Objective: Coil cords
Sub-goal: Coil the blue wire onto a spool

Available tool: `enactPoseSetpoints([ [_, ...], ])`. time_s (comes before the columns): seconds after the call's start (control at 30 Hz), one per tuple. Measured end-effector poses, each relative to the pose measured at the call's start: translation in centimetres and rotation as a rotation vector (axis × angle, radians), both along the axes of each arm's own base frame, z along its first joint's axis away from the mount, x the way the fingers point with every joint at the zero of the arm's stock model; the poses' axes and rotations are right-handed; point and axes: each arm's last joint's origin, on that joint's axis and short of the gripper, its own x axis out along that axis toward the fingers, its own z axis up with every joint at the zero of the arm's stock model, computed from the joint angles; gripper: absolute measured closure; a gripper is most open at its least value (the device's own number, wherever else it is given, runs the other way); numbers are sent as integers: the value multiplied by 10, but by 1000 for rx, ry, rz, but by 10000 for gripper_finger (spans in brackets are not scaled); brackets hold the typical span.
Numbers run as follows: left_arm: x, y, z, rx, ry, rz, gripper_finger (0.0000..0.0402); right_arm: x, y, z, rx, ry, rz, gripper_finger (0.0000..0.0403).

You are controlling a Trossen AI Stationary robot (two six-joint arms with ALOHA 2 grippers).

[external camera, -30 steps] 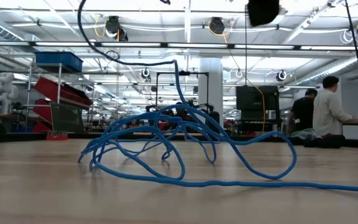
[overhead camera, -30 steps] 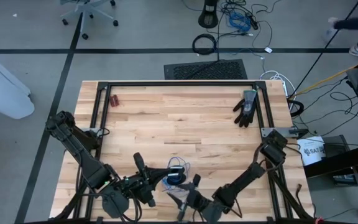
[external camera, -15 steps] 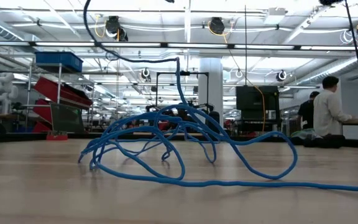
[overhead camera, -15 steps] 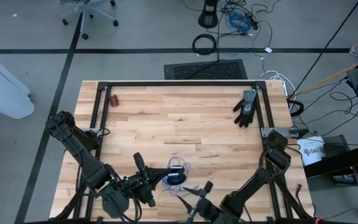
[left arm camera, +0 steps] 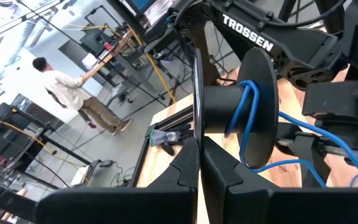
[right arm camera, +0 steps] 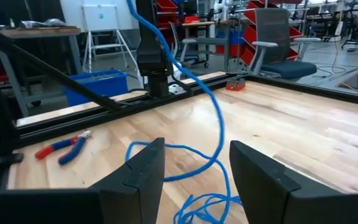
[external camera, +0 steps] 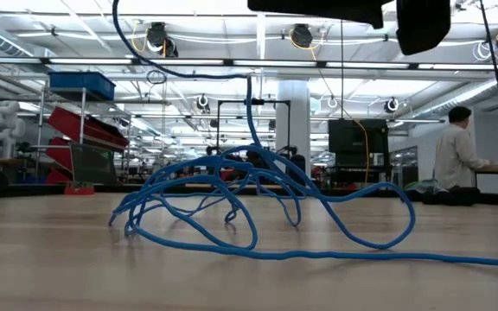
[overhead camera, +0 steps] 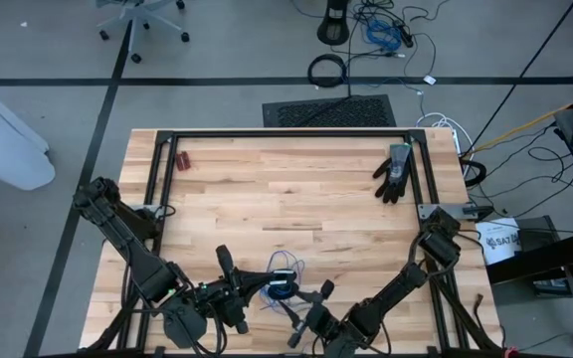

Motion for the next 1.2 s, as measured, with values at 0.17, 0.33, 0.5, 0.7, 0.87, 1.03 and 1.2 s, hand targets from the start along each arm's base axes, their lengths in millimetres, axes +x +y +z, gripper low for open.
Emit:
enactPoseSetpoints([
  [0.17, 0, 0, 0, 3, 1, 0, 395, 9, -12, 0, 14, -9, -33, 236],
  [0.33, 0, 0, 0, 3, 1, 0, 395, 12, -14, 0, 21, -9, -23, 258],
  [0.5, 0, 0, 0, 6, 2, -1, 395, 12, -14, 0, 21, -6, -17, 335],
  [0.7, 0, 0, 0, 7, 3, -1, 395, 7, -8, 0, -1, 7, -7, 395],
  [0.87, 0, -1, 0, -4, 11, -31, 395, -8, 4, 8, -50, 3, -75, 401],
  [1.03, 0, -3, -1, -19, 20, -67, 395, -23, 12, 25, -102, 10, -144, 402],
  [1.2, -5, -8, -1, -21, 20, -91, 395, -31, 15, 46, -122, 24, -128, 402],
])
